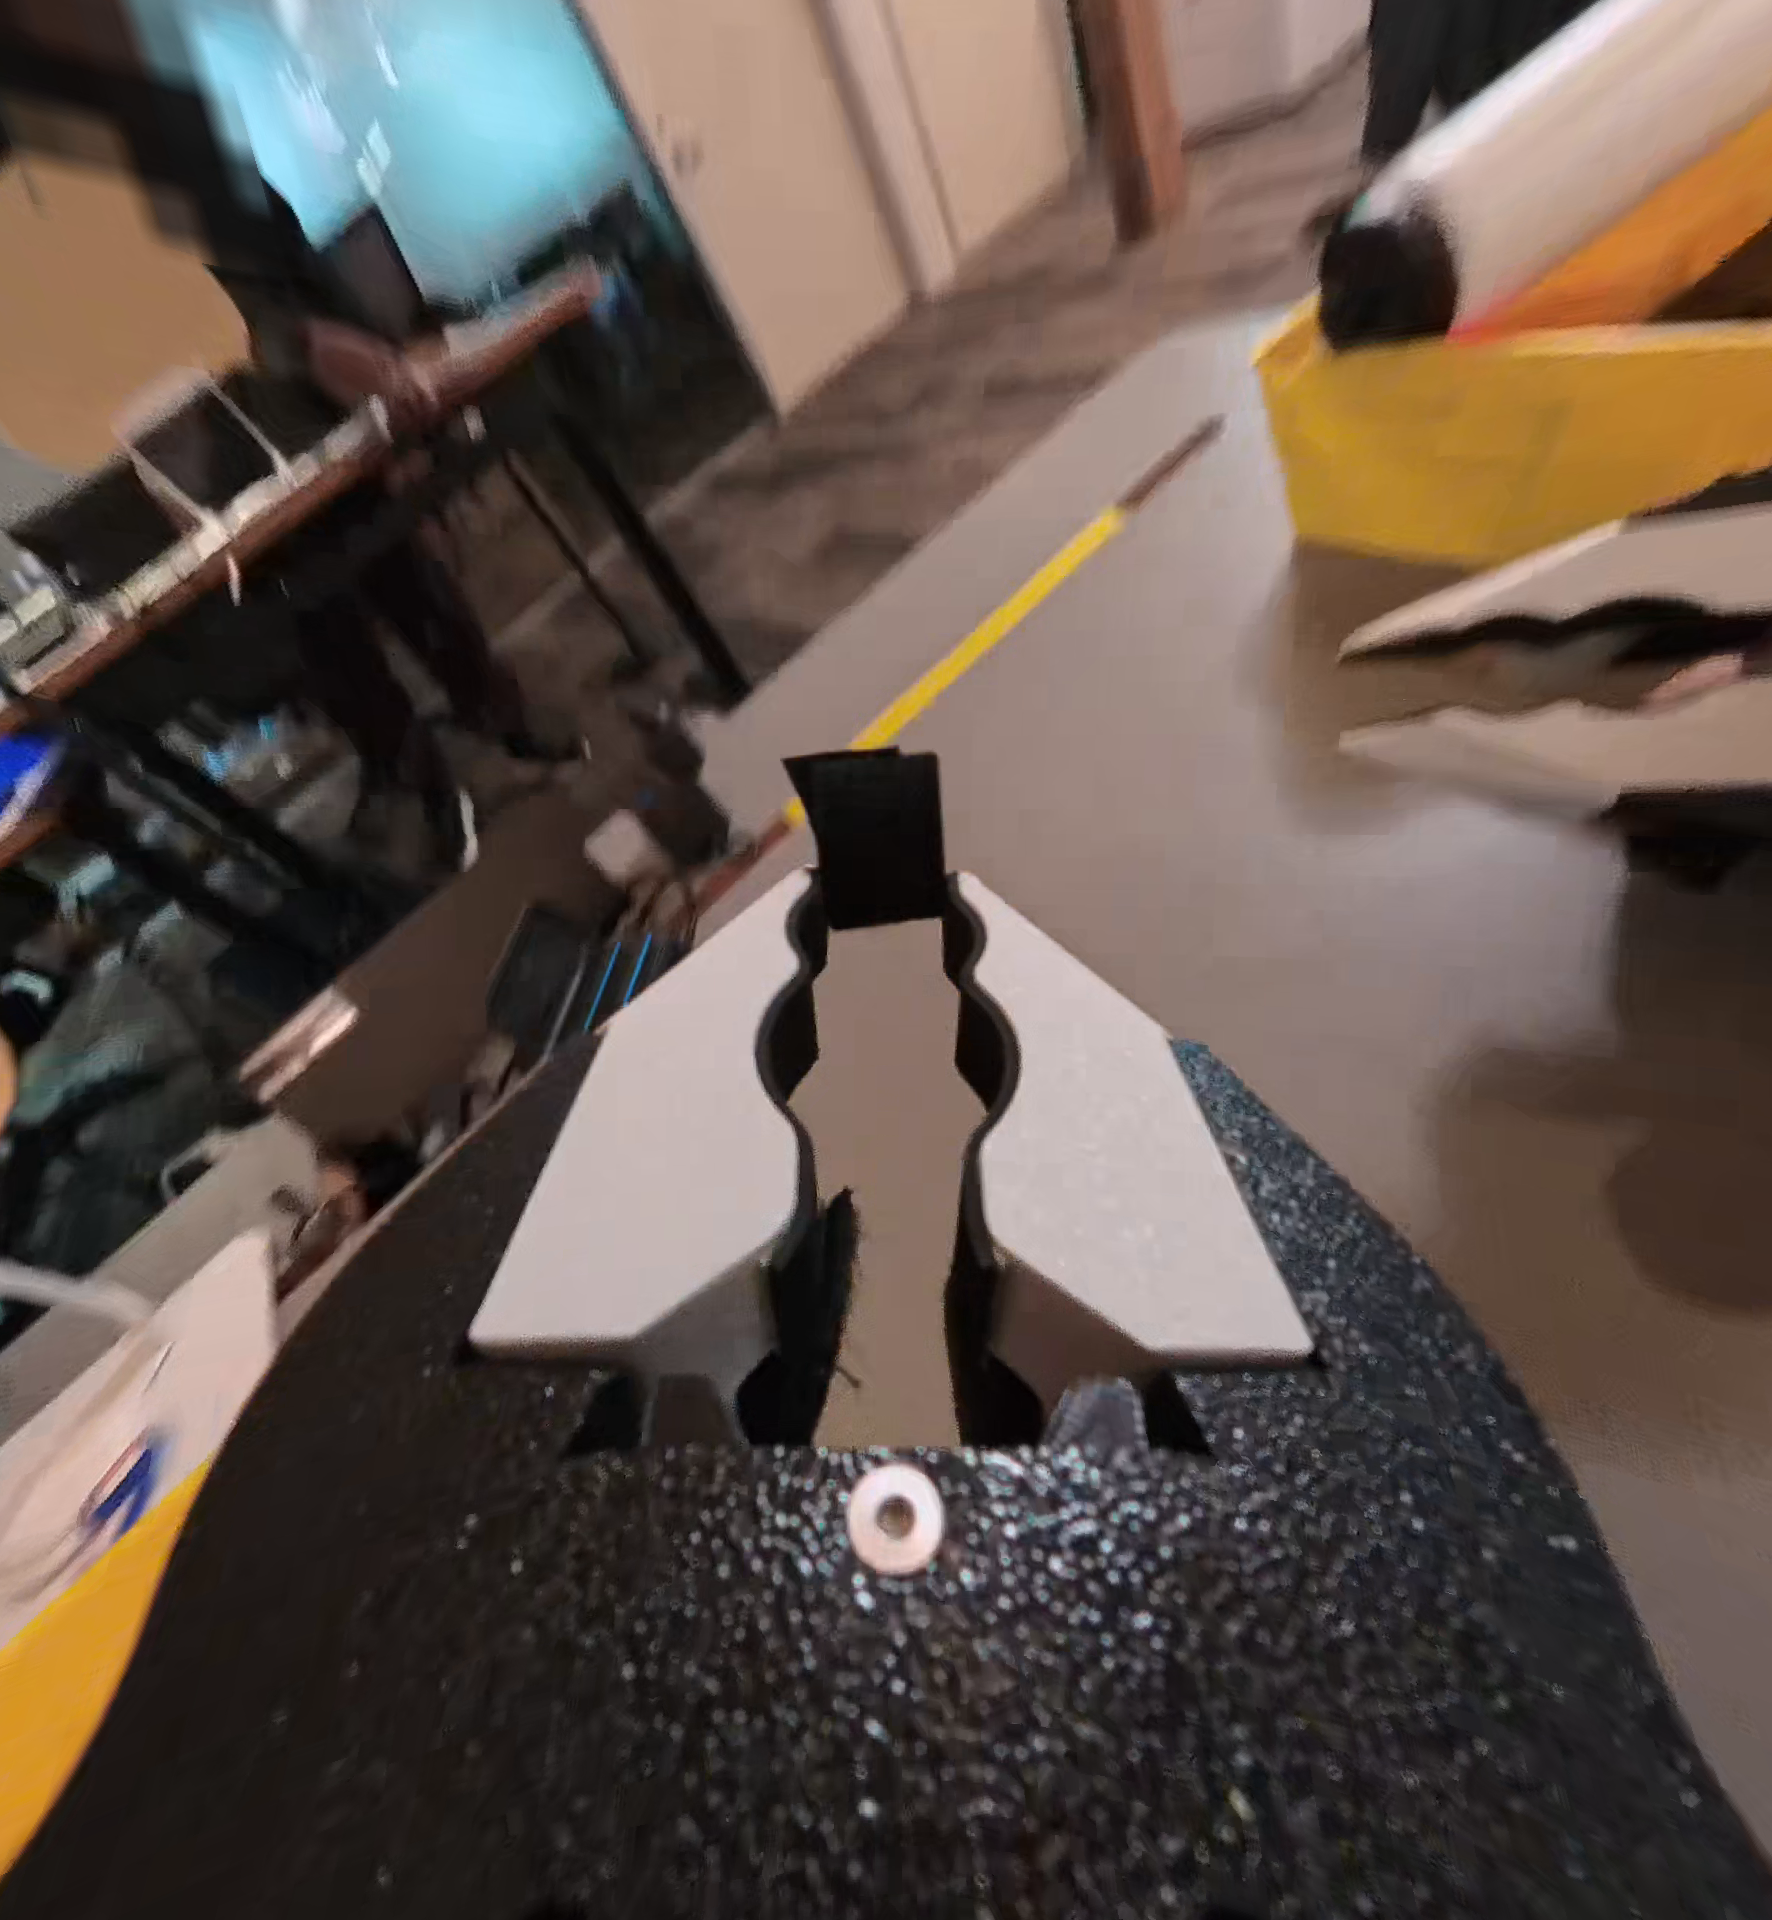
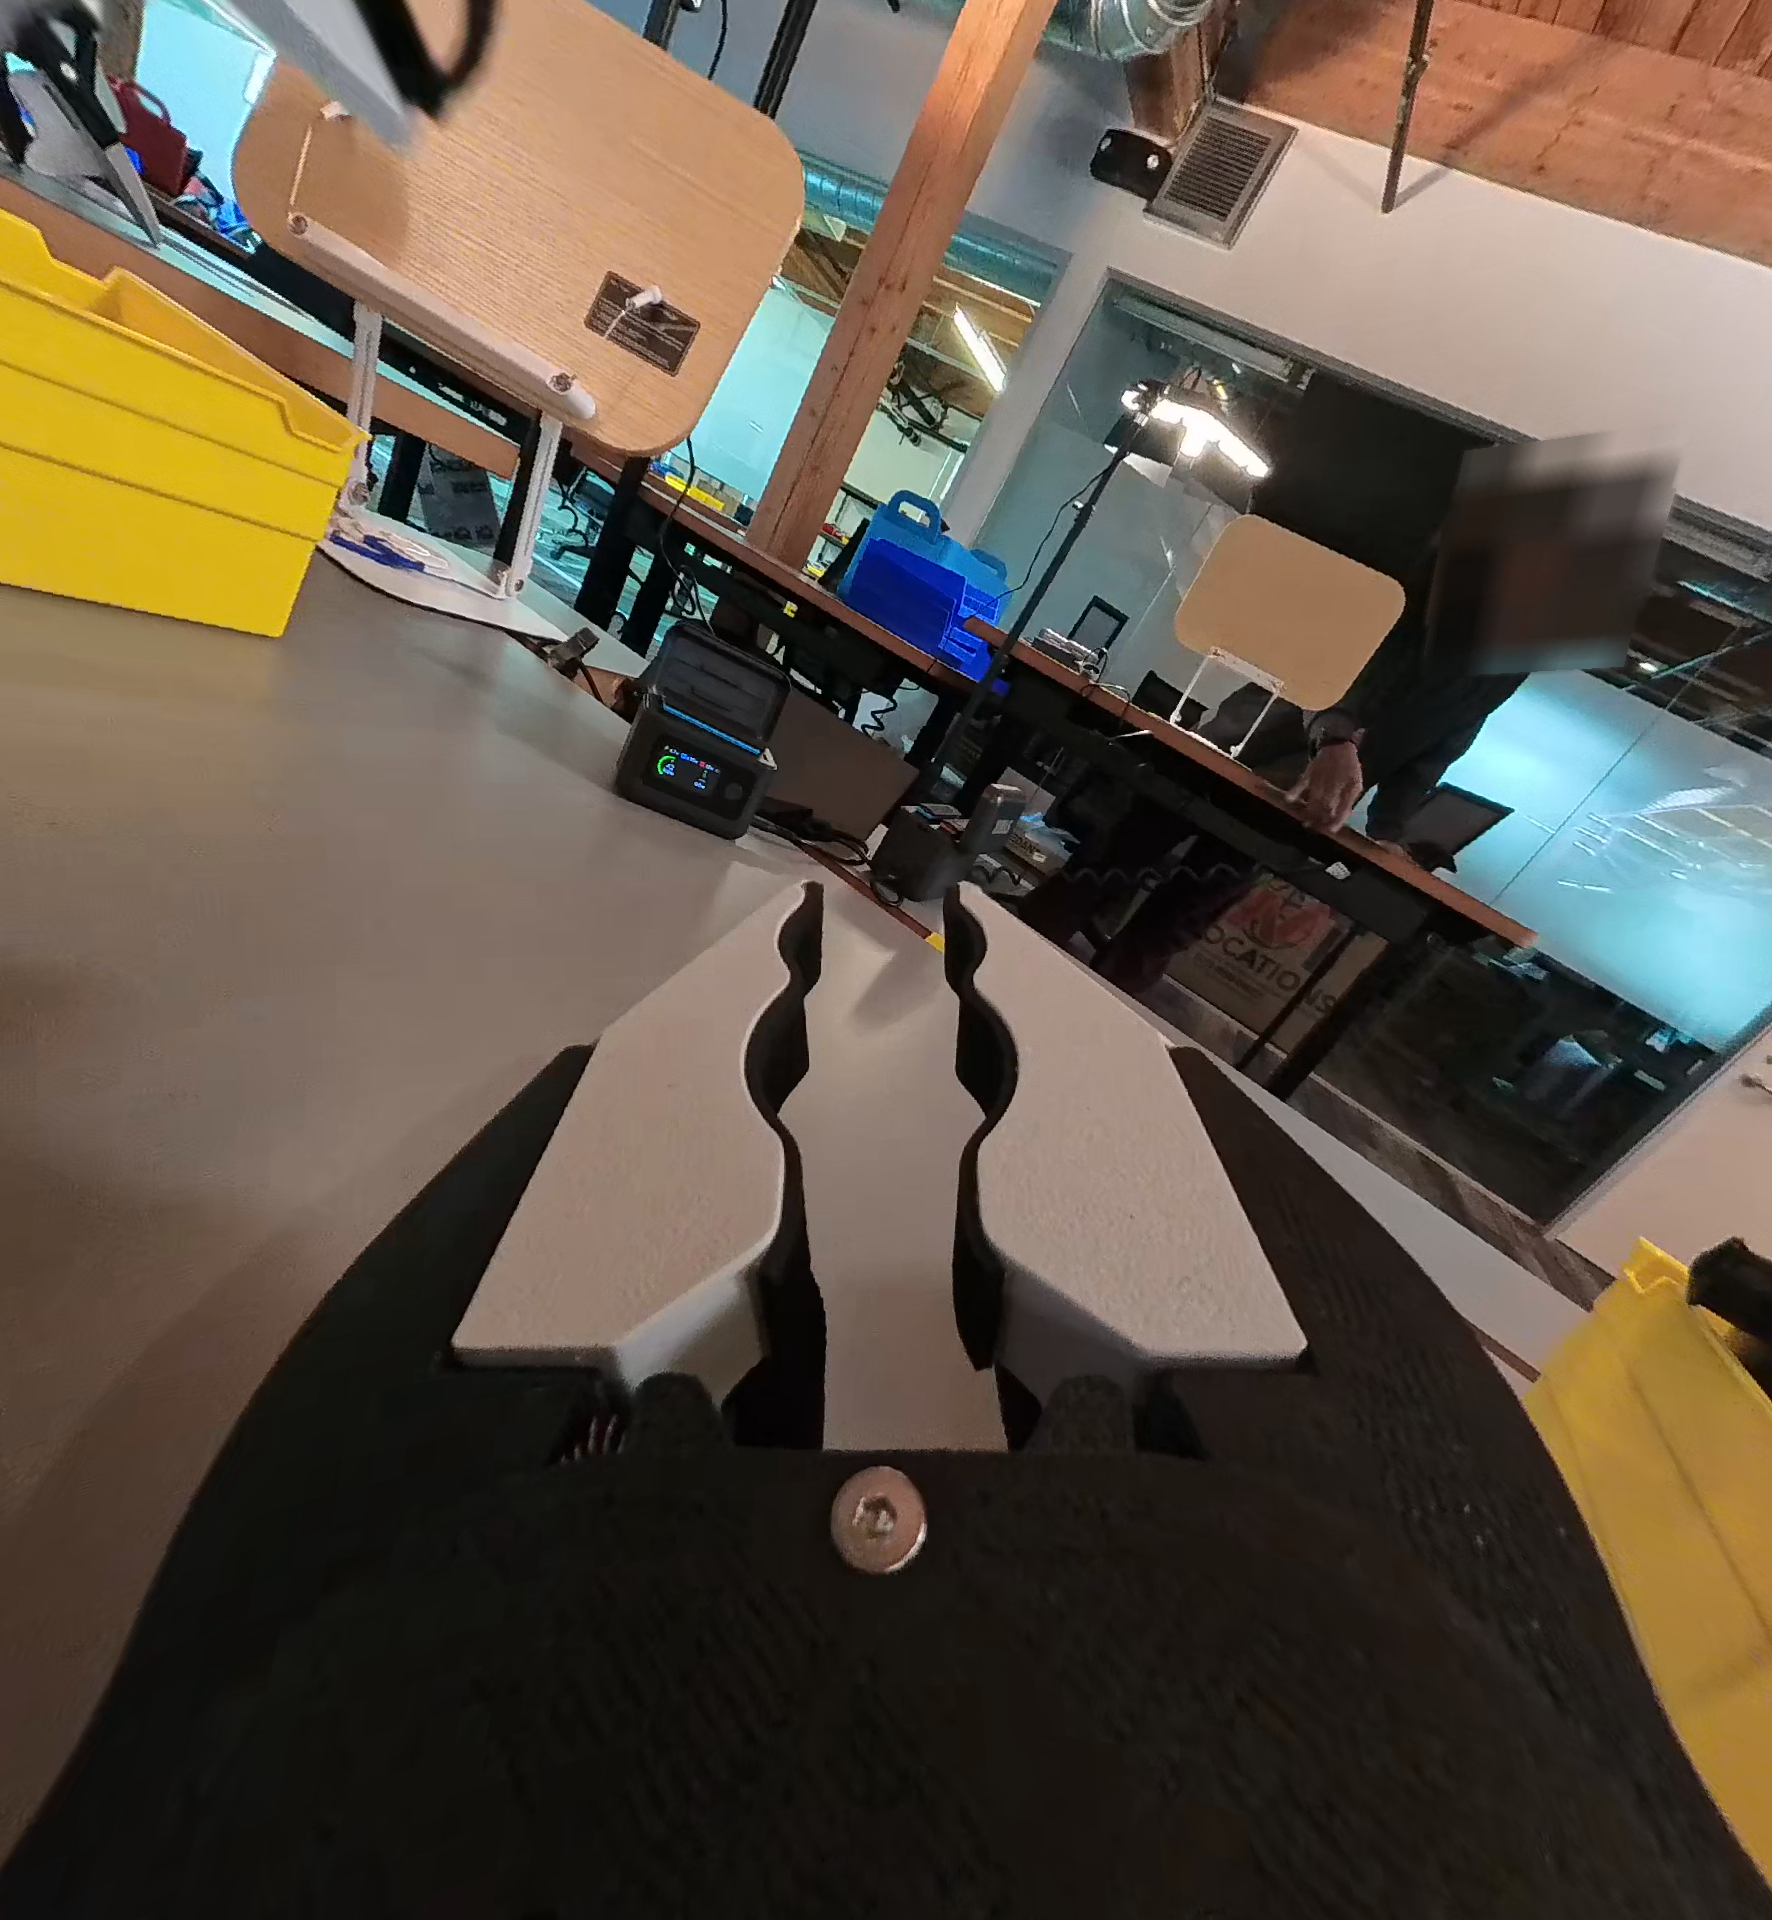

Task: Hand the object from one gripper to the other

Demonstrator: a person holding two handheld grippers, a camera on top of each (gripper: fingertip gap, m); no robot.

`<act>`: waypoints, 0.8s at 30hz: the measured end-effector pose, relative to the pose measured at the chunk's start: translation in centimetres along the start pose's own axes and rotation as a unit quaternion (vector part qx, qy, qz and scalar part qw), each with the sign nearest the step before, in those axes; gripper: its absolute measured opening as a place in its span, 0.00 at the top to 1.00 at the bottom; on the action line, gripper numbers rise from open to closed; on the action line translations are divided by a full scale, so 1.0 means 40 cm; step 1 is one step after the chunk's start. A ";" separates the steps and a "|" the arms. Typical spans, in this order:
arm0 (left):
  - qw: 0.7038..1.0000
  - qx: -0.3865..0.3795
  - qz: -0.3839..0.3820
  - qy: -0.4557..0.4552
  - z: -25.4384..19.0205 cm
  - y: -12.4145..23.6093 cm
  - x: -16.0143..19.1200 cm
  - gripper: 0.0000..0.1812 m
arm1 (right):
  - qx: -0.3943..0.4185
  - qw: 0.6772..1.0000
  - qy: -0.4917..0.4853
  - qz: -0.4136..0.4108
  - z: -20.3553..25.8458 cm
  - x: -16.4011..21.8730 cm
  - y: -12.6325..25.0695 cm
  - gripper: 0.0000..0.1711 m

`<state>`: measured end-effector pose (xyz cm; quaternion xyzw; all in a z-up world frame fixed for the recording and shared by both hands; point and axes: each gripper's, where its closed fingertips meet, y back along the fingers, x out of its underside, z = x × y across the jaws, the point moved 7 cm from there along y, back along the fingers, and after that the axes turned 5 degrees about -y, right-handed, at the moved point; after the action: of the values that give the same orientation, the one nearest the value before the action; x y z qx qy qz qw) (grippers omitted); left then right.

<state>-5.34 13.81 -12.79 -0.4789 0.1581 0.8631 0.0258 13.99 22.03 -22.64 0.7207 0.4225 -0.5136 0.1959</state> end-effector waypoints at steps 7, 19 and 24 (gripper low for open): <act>0.979 -0.030 -0.182 0.089 -0.152 -0.166 0.033 0.89 | -0.010 0.999 -0.046 -0.027 -0.016 -0.007 0.012 0.87; 0.939 0.166 -0.215 0.209 -0.231 -0.207 0.078 0.89 | -0.055 0.996 -0.057 -0.047 -0.005 -0.022 0.026 0.84; 0.962 0.149 -0.182 0.140 -0.243 -0.212 0.082 0.89 | -0.116 0.987 -0.103 -0.028 0.016 -0.021 0.025 0.85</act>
<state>2.50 18.61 -22.42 -0.6063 0.1972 0.7349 0.2313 14.34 20.65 -22.28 0.6241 0.4769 -0.5379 0.3062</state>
